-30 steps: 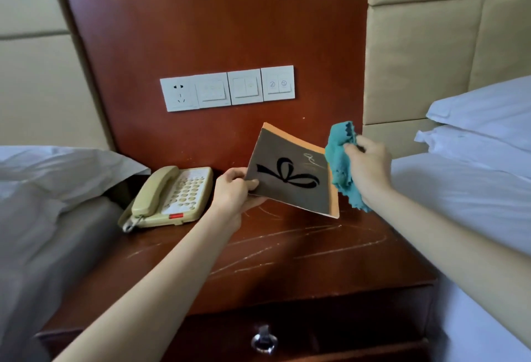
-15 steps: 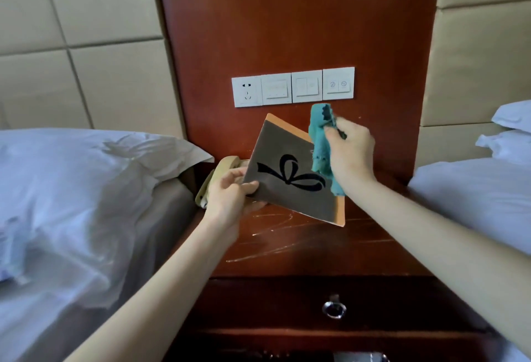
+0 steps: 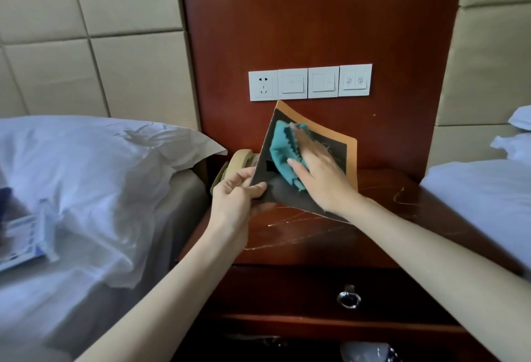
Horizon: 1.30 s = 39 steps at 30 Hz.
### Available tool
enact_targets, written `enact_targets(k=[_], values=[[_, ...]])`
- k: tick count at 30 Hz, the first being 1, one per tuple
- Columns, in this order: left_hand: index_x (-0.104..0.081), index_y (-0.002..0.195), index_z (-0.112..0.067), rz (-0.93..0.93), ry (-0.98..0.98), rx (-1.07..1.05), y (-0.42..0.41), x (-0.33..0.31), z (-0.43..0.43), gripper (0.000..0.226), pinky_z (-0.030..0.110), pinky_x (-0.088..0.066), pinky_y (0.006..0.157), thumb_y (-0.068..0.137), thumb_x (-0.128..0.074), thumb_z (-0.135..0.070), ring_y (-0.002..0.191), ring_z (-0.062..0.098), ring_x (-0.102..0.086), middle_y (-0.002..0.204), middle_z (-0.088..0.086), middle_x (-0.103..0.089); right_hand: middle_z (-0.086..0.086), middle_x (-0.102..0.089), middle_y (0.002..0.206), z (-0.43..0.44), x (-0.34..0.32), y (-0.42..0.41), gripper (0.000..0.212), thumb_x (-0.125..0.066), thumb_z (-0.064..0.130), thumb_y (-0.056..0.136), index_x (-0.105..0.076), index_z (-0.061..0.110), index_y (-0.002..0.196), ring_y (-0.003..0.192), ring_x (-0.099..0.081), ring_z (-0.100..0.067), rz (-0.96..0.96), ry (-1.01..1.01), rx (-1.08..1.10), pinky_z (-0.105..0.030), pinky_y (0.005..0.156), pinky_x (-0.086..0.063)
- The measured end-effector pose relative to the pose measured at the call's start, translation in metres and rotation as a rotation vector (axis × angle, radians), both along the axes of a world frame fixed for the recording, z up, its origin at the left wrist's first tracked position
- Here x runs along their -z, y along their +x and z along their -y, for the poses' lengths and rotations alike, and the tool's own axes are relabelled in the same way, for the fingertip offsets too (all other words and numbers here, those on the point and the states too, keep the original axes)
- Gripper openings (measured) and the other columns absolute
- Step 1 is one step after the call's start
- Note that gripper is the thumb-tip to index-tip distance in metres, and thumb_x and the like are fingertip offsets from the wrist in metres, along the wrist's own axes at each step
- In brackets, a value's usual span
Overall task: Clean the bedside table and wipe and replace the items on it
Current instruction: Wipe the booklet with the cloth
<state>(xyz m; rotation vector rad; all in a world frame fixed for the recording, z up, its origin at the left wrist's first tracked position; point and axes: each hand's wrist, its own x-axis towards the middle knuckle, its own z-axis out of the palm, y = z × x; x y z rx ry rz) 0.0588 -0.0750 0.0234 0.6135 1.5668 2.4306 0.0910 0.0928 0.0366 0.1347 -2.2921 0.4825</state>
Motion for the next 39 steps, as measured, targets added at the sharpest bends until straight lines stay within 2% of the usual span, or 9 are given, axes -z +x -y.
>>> enact_targets(k=[4,8,13,17,25,27,29,32,39], values=[[-0.059,0.076,-0.017,0.012,0.036,0.013,0.005,0.006,-0.001,0.031,0.024,-0.054,0.047,0.084,-0.052,0.013,0.066,0.015,-0.071,0.078,0.002,-0.074,-0.006,-0.033,0.153,-0.021,-0.008,0.004,0.046,-0.037,0.022,0.102,-0.027,0.015,0.147,0.142,-0.029,-0.026,0.060,-0.166,0.139,-0.040,0.115,-0.027],[-0.061,0.083,-0.015,0.003,0.036,0.018,0.006,0.006,-0.006,0.029,0.023,-0.054,0.048,0.084,-0.052,0.012,0.067,0.016,-0.071,0.080,0.005,-0.075,-0.008,-0.056,0.130,-0.013,-0.007,0.013,0.027,-0.039,0.018,0.101,-0.048,0.011,0.126,0.111,-0.058,-0.022,0.048,-0.282,0.157,-0.031,0.088,-0.049],[-0.063,0.082,-0.015,0.031,0.051,0.010,0.005,0.002,-0.011,0.029,0.025,-0.056,0.051,0.085,-0.052,0.011,0.067,0.014,-0.070,0.077,0.003,-0.073,0.002,-0.032,0.154,0.005,-0.001,0.016,0.051,-0.044,0.015,0.098,-0.029,0.018,0.147,0.141,-0.030,-0.014,0.091,-0.046,0.033,-0.026,0.113,-0.023],[-0.063,0.082,-0.015,0.030,0.060,0.005,0.007,0.004,-0.010,0.029,0.025,-0.057,0.052,0.085,-0.052,0.012,0.068,0.016,-0.070,0.079,0.004,-0.074,-0.009,-0.043,0.145,-0.011,-0.011,0.013,0.035,-0.040,0.009,0.099,-0.043,0.008,0.134,0.130,-0.046,-0.024,0.103,-0.155,0.112,-0.033,0.107,-0.036],[-0.068,0.092,-0.011,0.018,0.099,-0.045,0.004,0.003,-0.005,0.025,0.023,-0.055,0.050,0.084,-0.054,0.009,0.073,0.016,-0.071,0.090,0.007,-0.074,-0.006,-0.061,0.099,-0.032,-0.005,0.025,0.015,-0.047,0.000,0.094,-0.053,0.011,0.087,0.072,-0.055,-0.009,0.075,-0.297,0.168,-0.002,0.051,-0.037],[-0.067,0.093,-0.009,0.040,0.115,-0.070,0.001,0.002,-0.006,0.024,0.021,-0.054,0.049,0.085,-0.054,0.009,0.070,0.013,-0.071,0.090,0.006,-0.073,-0.001,-0.063,0.121,-0.018,0.008,0.029,0.026,-0.049,-0.004,0.092,-0.064,0.009,0.109,0.096,-0.062,-0.005,0.126,-0.254,0.033,0.005,0.072,-0.040],[-0.067,0.092,-0.010,0.061,0.137,-0.077,0.000,0.003,-0.007,0.024,0.020,-0.053,0.048,0.085,-0.053,0.009,0.066,0.011,-0.070,0.088,0.006,-0.071,0.011,-0.041,0.144,-0.010,0.014,0.031,0.054,-0.049,-0.009,0.090,-0.048,0.015,0.139,0.132,-0.036,-0.001,0.144,-0.173,-0.070,0.000,0.102,-0.021],[-0.066,0.091,-0.011,0.048,0.139,-0.049,0.001,0.003,-0.008,0.024,0.021,-0.054,0.049,0.086,-0.053,0.009,0.067,0.011,-0.070,0.085,0.004,-0.073,0.005,-0.039,0.148,-0.015,0.009,0.031,0.057,-0.048,-0.009,0.091,-0.041,0.012,0.143,0.138,-0.030,-0.007,0.063,-0.153,-0.047,-0.017,0.112,-0.021],[-0.063,0.098,-0.007,0.049,0.169,-0.047,0.007,0.006,-0.007,0.023,0.021,-0.055,0.051,0.086,-0.053,0.009,0.070,0.011,-0.069,0.093,0.006,-0.072,-0.014,-0.062,0.119,-0.029,-0.006,0.024,0.015,-0.046,-0.001,0.096,-0.058,0.003,0.103,0.106,-0.060,-0.026,-0.046,-0.371,0.158,0.000,0.071,-0.036]])
